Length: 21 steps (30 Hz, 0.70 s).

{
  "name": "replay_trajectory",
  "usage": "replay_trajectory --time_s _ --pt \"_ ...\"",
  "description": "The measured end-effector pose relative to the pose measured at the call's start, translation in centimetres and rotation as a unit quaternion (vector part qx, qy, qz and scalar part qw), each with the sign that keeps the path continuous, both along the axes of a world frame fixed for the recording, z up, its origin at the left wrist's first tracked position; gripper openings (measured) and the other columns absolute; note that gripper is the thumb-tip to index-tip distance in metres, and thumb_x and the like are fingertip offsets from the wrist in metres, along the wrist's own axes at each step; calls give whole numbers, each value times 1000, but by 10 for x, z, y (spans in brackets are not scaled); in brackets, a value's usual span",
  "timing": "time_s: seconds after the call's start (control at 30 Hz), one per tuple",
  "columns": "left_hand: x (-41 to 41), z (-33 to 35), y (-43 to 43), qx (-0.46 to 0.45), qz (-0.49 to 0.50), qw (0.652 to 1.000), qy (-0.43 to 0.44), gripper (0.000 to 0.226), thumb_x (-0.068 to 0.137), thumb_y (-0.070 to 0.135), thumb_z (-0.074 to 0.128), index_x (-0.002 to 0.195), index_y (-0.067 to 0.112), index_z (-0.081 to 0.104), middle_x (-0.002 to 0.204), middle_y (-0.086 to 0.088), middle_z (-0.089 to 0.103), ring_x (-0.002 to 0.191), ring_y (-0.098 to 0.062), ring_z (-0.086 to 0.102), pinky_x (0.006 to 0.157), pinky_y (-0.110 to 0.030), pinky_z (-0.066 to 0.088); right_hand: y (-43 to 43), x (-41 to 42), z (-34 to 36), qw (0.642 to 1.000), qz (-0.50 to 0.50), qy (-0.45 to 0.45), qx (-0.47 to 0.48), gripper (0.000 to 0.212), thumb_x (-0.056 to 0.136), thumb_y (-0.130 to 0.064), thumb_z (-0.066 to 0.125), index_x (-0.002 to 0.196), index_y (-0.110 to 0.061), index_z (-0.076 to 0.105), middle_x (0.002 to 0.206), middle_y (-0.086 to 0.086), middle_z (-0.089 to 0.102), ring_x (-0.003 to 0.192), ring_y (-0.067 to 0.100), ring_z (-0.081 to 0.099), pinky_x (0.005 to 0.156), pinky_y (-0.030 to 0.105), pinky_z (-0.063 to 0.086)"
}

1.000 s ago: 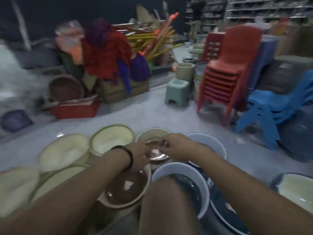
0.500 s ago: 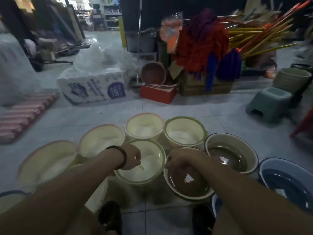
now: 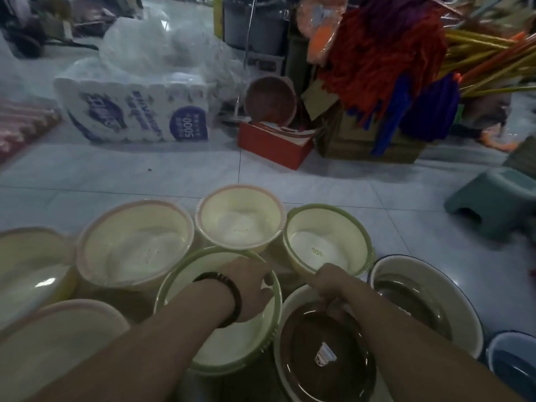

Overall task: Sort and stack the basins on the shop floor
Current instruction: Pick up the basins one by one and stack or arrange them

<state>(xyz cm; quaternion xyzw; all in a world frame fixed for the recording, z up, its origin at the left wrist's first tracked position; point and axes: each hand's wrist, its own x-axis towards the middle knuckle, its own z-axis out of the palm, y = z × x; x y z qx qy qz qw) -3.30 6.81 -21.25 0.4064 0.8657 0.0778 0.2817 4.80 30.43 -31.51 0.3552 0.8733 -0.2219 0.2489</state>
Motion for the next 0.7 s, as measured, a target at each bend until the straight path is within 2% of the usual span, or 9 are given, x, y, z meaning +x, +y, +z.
replay_trajectory --time_s 0.07,0.13,0.27,0.33,0.43,0.5,0.63,0.7 --pt "-5 -5 18 9 8 1000 -1 33 95 47 50 125 36 57 127 9 60 111 -16 57 98 -37 50 23 -17 -24 999 19 -3 37 28 99 -30 61 114 -7 65 101 10 68 102 29 69 77 31 52" --pt "-13 -10 30 10 25 1000 -2 34 95 47 50 127 36 54 125 9 61 111 -15 57 98 -36 50 43 -29 -45 994 59 -12 88 32 100 -28 59 127 -9 58 118 10 66 106 26 66 87 32 51" --pt "-22 -23 42 -18 40 999 5 33 96 48 52 127 39 54 122 13 60 109 -12 57 98 -35 50 71 -40 -86 982 83 6 172 39 100 -27 54 134 -11 45 126 12 58 112 28 60 99 43 53" --pt "-25 -30 45 -23 45 999 2 31 95 51 51 124 41 55 120 16 61 108 -10 58 97 -36 51 78 -45 -107 984 58 21 165 38 101 -31 53 133 -13 44 126 10 61 114 27 61 100 43 50" --pt "-25 -38 48 -34 41 998 -15 30 94 52 51 122 42 55 119 18 59 109 -9 57 98 -36 51 75 -50 -134 991 21 28 127 48 104 -41 48 142 -15 38 130 9 63 121 28 60 110 48 44" --pt "-25 -43 48 -39 41 998 -22 29 94 51 51 122 41 55 118 17 59 109 -8 57 99 -34 50 73 -51 -148 990 13 13 141 49 103 -46 47 142 -17 39 131 8 60 122 29 59 110 50 42" --pt "-29 -43 45 -60 35 997 -17 34 92 51 56 124 41 54 121 18 59 111 -8 58 100 -32 49 77 -58 -160 972 35 -29 228 37 98 -28 56 134 -20 52 127 5 59 118 25 58 104 45 43" --pt "-32 -39 45 -74 24 997 0 39 89 51 59 126 43 51 124 18 58 112 -8 58 99 -33 49 81 -63 -157 964 65 -43 256 34 96 -26 61 130 -23 58 122 3 61 115 25 59 101 43 44"
